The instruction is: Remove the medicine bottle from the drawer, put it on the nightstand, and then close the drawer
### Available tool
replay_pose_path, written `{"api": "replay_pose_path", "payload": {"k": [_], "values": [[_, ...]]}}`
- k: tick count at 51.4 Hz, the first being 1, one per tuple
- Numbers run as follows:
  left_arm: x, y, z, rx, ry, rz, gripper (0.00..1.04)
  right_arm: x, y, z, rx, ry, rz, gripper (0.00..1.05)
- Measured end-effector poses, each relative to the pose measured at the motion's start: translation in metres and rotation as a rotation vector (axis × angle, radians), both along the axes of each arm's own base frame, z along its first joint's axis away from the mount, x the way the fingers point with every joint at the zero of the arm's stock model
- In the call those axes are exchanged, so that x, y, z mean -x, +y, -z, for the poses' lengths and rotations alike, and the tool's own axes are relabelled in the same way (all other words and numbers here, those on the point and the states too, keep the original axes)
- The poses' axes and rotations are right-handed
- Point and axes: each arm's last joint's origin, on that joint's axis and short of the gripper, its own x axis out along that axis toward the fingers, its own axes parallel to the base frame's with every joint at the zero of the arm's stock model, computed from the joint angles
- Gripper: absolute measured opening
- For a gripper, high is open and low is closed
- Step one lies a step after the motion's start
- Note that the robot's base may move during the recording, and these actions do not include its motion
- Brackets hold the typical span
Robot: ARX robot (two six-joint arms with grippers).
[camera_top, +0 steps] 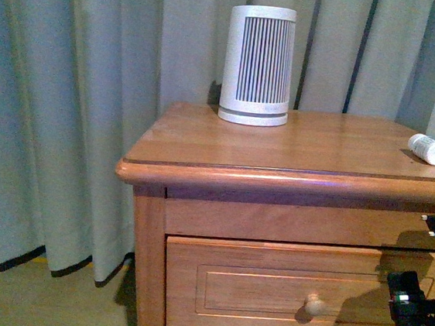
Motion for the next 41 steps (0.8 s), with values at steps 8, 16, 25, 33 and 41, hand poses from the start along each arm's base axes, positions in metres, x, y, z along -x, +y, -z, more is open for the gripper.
{"api": "replay_pose_path", "payload": {"k": [8, 16, 25, 33, 41], "values": [[0.0, 0.0, 0.0, 0.0, 0.0, 0.0, 0.98, 0.043, 0.001, -0.025, -0.06, 0.012, 0.046, 0.98], [0.0, 0.0, 0.0, 0.0, 0.0, 0.0, 0.98, 0.095, -0.011, -0.056, -0.102, -0.044, 0.119, 0.98], [0.0, 0.0, 0.0, 0.0, 0.0, 0.0, 0.98, 0.156, -0.027, -0.089, -0.109, -0.199, 0.202, 0.98], [0.0, 0.0, 0.0, 0.0, 0.0, 0.0, 0.98, 0.214, -0.026, -0.092, -0.091, -0.276, 0.241, 0.98], [0.0, 0.0, 0.0, 0.0, 0.0, 0.0, 0.98, 0.243, -0.017, -0.09, -0.047, -0.408, 0.248, 0.98]]}}
